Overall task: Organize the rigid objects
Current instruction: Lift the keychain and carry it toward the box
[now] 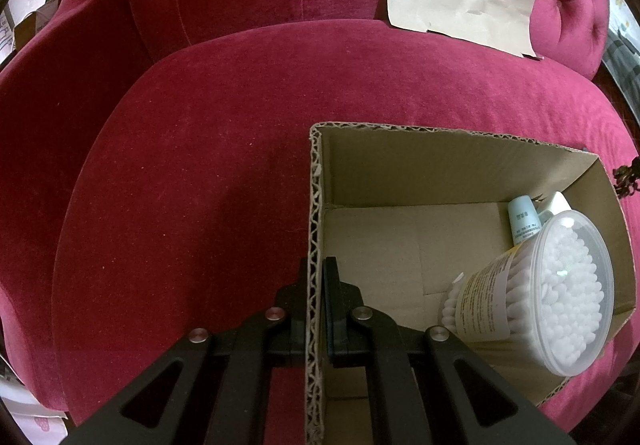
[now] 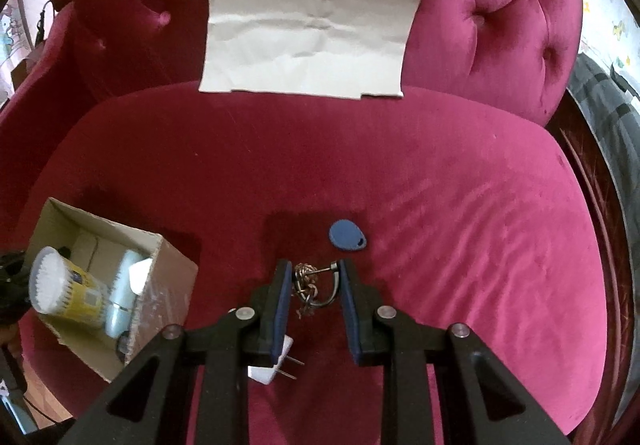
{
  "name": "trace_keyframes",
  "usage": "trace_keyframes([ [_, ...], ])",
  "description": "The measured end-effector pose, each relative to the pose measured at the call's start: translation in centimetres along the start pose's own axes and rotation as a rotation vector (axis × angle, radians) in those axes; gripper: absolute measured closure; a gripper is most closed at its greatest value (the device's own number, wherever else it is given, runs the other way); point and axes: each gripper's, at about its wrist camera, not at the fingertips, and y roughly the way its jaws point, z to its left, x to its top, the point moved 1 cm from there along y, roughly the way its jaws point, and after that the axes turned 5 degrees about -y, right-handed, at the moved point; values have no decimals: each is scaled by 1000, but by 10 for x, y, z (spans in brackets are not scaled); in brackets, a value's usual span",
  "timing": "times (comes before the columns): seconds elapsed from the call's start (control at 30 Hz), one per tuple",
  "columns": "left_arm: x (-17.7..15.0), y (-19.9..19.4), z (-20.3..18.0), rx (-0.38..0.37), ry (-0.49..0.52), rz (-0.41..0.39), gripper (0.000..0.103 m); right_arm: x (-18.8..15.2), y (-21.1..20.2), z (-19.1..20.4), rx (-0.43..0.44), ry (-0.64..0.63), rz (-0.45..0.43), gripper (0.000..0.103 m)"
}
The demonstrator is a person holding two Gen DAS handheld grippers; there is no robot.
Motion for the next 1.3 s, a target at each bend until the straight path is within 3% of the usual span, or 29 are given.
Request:
trace_keyframes([
  [0.73, 0, 0, 0, 0, 2, 0, 99, 34, -44, 53, 59, -86, -109, 79],
  [1.3, 0, 0, 0, 0, 0, 0, 99, 35, -48, 115, 157, -167, -116, 78],
])
